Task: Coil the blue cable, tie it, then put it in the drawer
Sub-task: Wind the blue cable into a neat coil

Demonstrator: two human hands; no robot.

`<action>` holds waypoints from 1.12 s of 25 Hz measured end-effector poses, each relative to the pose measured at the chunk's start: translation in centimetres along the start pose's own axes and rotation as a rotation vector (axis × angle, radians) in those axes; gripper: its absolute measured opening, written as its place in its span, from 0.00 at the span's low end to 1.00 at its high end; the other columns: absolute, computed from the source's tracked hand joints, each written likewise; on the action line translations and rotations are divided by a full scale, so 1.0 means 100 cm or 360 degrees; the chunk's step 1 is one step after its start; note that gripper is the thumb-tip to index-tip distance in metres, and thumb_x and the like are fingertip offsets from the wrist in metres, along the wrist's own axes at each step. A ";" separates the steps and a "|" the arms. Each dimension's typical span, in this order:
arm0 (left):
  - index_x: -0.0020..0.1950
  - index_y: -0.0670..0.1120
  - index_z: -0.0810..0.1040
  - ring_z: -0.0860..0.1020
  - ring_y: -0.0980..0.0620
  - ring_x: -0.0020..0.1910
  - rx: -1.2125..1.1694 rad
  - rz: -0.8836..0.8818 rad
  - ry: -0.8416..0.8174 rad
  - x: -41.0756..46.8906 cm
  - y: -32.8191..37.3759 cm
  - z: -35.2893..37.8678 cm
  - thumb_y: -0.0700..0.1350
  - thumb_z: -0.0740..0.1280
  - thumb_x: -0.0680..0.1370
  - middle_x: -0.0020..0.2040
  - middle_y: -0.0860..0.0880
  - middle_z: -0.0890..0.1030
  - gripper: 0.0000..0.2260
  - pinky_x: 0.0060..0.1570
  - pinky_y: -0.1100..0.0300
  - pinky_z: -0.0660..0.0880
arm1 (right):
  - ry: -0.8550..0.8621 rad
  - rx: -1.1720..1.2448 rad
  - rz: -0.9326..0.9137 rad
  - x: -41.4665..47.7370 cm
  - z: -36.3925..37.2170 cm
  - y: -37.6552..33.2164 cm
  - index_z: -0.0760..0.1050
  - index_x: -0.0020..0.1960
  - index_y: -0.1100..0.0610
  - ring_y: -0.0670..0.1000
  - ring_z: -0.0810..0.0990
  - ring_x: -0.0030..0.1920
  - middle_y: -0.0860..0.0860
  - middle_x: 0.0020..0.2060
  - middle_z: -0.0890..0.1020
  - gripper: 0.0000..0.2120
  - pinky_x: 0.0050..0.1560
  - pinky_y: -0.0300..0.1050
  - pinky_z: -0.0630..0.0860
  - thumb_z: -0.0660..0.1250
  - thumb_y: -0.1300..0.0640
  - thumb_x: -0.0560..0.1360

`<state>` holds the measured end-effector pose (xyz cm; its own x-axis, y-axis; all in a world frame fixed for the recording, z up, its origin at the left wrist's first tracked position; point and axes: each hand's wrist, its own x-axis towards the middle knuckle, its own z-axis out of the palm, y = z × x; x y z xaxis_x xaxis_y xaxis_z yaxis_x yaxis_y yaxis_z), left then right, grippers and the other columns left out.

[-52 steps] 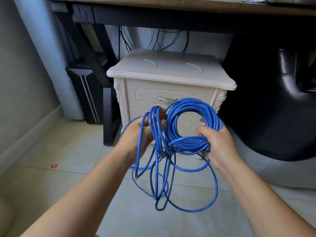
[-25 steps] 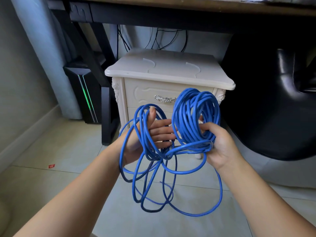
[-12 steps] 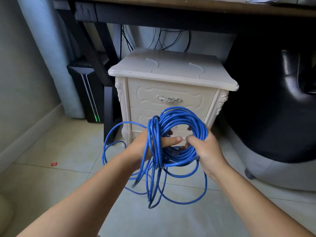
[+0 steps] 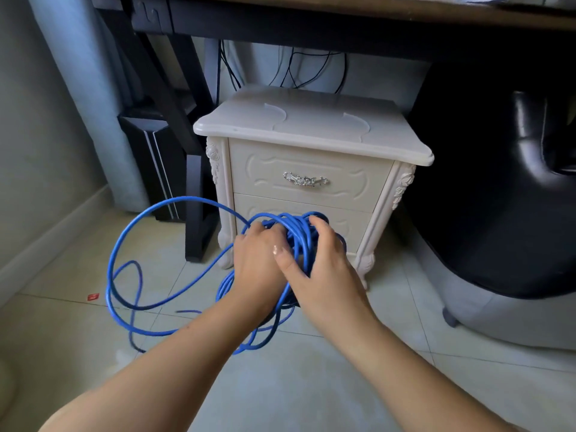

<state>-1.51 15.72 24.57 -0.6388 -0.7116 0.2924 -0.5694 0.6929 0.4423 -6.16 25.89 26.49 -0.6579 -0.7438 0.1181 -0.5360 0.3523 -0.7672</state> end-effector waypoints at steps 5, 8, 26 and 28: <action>0.42 0.49 0.70 0.68 0.48 0.46 -0.0018 0.0049 -0.0013 0.001 -0.001 0.007 0.49 0.62 0.75 0.33 0.55 0.65 0.05 0.46 0.55 0.62 | -0.0086 0.0076 0.0097 0.021 -0.002 0.020 0.63 0.73 0.50 0.50 0.77 0.56 0.48 0.57 0.78 0.20 0.46 0.37 0.67 0.59 0.54 0.81; 0.40 0.47 0.71 0.69 0.49 0.47 -0.0050 0.0023 -0.0103 0.005 -0.005 0.008 0.52 0.67 0.71 0.34 0.53 0.70 0.10 0.48 0.54 0.66 | -0.0066 0.0200 0.0134 0.026 -0.003 0.027 0.64 0.72 0.48 0.48 0.79 0.51 0.46 0.53 0.80 0.20 0.45 0.34 0.69 0.60 0.55 0.81; 0.36 0.50 0.68 0.68 0.56 0.40 -0.0505 -0.0024 -0.0099 -0.007 -0.001 0.009 0.42 0.71 0.68 0.40 0.49 0.69 0.11 0.35 0.67 0.63 | 0.0087 0.1436 0.0743 0.042 -0.025 0.047 0.76 0.56 0.56 0.51 0.79 0.29 0.56 0.33 0.80 0.08 0.31 0.45 0.79 0.66 0.64 0.78; 0.37 0.48 0.71 0.68 0.56 0.40 -0.0522 -0.0024 -0.0075 -0.010 0.000 0.011 0.41 0.71 0.68 0.41 0.48 0.69 0.09 0.35 0.68 0.63 | 0.0084 0.1462 0.0762 0.043 -0.026 0.048 0.76 0.54 0.55 0.51 0.80 0.29 0.55 0.34 0.80 0.07 0.32 0.46 0.79 0.66 0.64 0.78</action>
<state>-1.38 16.54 23.36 -0.6592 -0.7099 0.2479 -0.3869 0.6029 0.6977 -12.96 25.85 24.92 -0.7301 -0.6064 -0.3150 0.3829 0.0188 -0.9236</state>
